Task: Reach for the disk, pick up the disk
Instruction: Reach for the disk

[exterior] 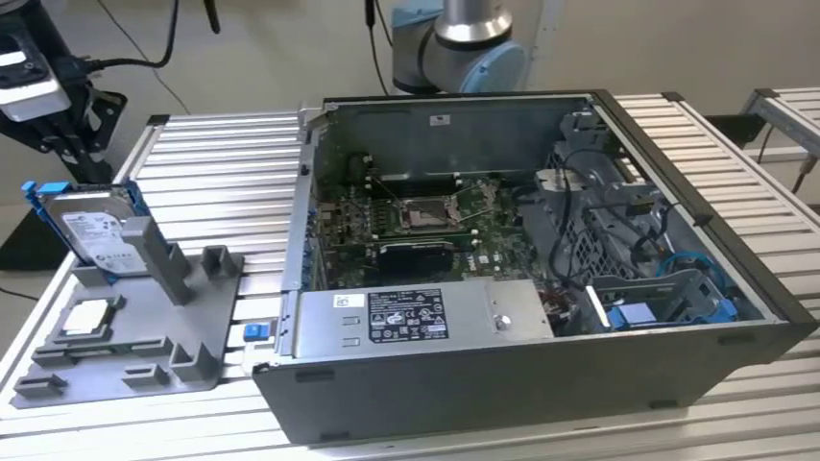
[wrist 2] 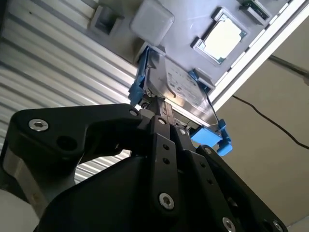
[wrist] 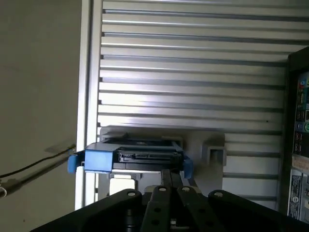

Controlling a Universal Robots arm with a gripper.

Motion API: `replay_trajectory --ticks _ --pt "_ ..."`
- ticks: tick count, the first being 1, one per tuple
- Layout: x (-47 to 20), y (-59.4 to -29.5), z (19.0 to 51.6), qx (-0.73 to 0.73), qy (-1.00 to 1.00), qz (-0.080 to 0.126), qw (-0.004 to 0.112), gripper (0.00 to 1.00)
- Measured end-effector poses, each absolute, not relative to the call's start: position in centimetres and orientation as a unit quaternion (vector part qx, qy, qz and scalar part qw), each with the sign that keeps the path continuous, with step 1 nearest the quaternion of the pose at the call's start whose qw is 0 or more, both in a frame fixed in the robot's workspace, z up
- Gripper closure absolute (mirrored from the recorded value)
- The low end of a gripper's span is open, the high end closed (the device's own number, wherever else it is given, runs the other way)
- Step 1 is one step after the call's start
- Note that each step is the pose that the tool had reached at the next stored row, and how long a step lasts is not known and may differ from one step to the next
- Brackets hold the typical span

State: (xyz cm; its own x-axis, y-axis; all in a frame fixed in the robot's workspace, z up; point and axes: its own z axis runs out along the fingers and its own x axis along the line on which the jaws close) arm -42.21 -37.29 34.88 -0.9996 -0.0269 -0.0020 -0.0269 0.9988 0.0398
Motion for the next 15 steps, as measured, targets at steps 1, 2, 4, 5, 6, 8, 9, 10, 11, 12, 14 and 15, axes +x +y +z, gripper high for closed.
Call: replay_trajectory --ticks 1,2,4,5,6,8,9,10,11,12,14,15 --pt "-42.5 -37.2 34.9 -0.014 1.0 0.02 0.001 1.0" --pt "-42.8 -37.1 34.9 -0.014 1.0 0.02 0.001 1.0" --pt "-43.5 -37.0 34.8 -0.015 1.0 0.02 0.001 1.0" --pt "-43.8 -37.0 34.8 -0.015 1.0 0.02 0.001 1.0" --pt "-44.2 -37.0 34.8 -0.015 1.0 0.02 0.001 1.0" --pt "-44.9 -37.0 34.8 -0.015 1.0 0.02 0.001 1.0" --pt "-45.3 -37.0 34.8 -0.016 1.0 0.02 0.001 1.0" --pt "-45.7 -37.0 34.8 -0.016 1.0 0.02 0.001 1.0" --pt "-46.0 -37.0 34.8 -0.016 1.0 0.02 0.001 1.0" --pt "-46.3 -37.0 34.8 -0.017 1.0 0.02 0.001 1.0" --pt "-46.9 -37.0 34.8 -0.018 1.0 0.02 0.001 1.0" --pt "-47.2 -37.0 34.8 -0.019 1.0 0.02 0.001 1.0"
